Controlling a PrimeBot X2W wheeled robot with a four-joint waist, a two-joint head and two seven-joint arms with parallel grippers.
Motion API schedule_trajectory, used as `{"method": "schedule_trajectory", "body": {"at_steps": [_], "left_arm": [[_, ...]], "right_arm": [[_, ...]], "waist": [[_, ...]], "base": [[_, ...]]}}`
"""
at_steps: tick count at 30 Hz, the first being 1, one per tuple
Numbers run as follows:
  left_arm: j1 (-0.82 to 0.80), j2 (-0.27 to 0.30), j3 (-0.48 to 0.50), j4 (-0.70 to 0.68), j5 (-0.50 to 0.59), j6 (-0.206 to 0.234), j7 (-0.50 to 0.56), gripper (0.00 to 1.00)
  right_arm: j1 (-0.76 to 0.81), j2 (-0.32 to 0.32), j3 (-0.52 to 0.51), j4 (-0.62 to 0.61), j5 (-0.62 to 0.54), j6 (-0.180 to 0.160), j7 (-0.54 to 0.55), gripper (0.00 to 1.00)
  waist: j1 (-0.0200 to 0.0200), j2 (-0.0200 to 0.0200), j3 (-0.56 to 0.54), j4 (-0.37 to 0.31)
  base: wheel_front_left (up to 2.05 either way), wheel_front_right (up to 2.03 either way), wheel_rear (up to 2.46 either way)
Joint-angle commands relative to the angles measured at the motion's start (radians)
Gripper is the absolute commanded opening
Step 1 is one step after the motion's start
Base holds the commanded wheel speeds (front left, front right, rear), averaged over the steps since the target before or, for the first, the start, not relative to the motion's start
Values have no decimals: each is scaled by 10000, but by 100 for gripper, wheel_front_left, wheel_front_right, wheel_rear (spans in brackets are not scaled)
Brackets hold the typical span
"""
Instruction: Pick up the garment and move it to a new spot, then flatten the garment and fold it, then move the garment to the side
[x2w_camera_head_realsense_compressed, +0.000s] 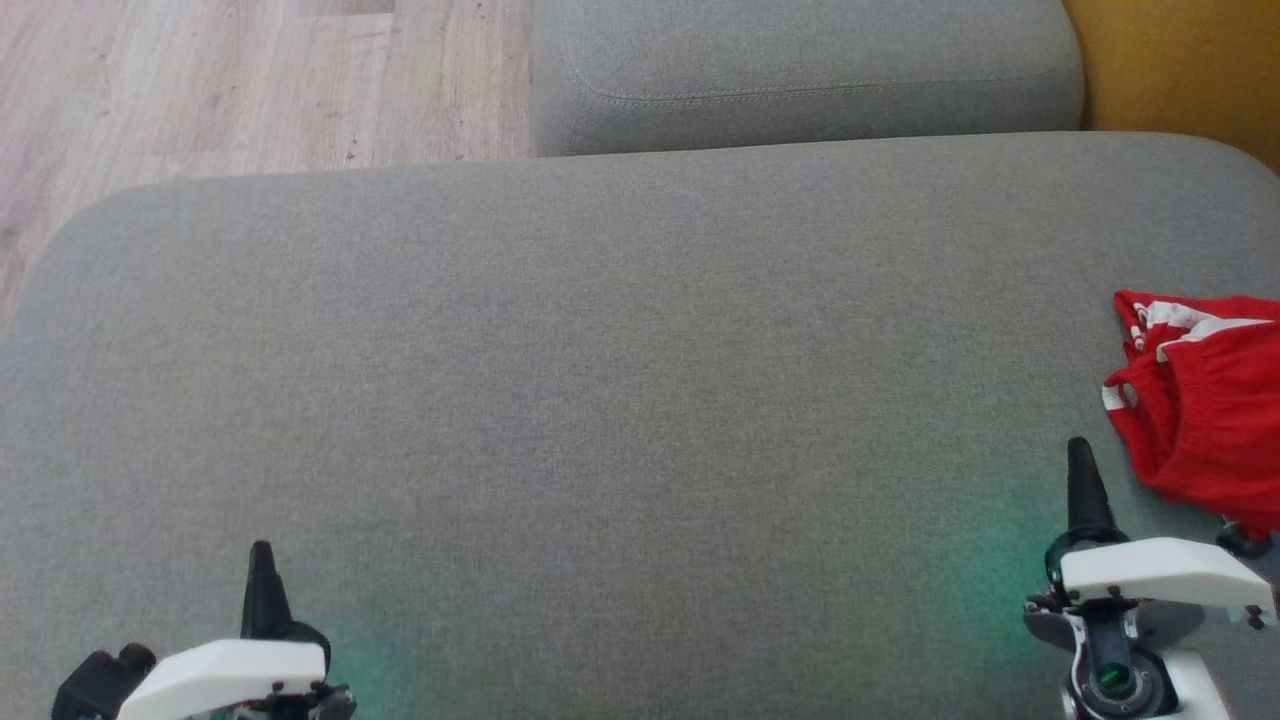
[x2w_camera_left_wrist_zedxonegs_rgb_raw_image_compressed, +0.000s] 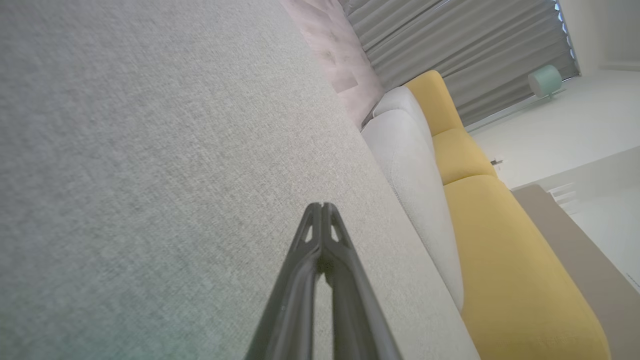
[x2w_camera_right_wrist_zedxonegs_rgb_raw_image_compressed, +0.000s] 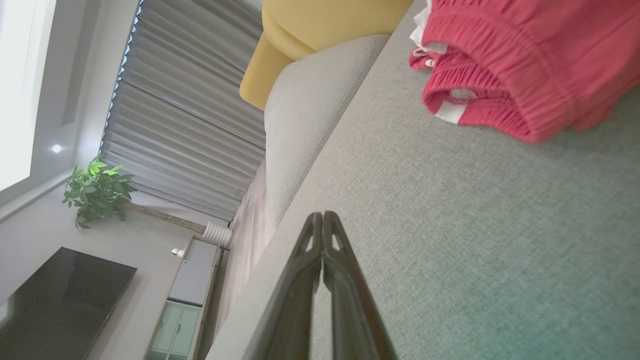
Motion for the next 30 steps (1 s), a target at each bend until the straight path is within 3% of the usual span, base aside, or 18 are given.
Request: {"method": "schedule_trajectory", "body": {"at_steps": [1, 30], "left_arm": [[-555, 43, 264, -425, -272, -108, 86, 0], [-772, 54, 601, -907, -3266, -289, 921, 0]], "right_arm": [[-286, -44, 47, -434, 317, 43, 70, 0], [-213, -53, -343, -1177, 3501, 59, 910, 0]], "waist": [[-1, 0, -1, -4], [-1, 0, -14, -83]], "base": [[0, 0, 0], [0, 0, 0]]}}
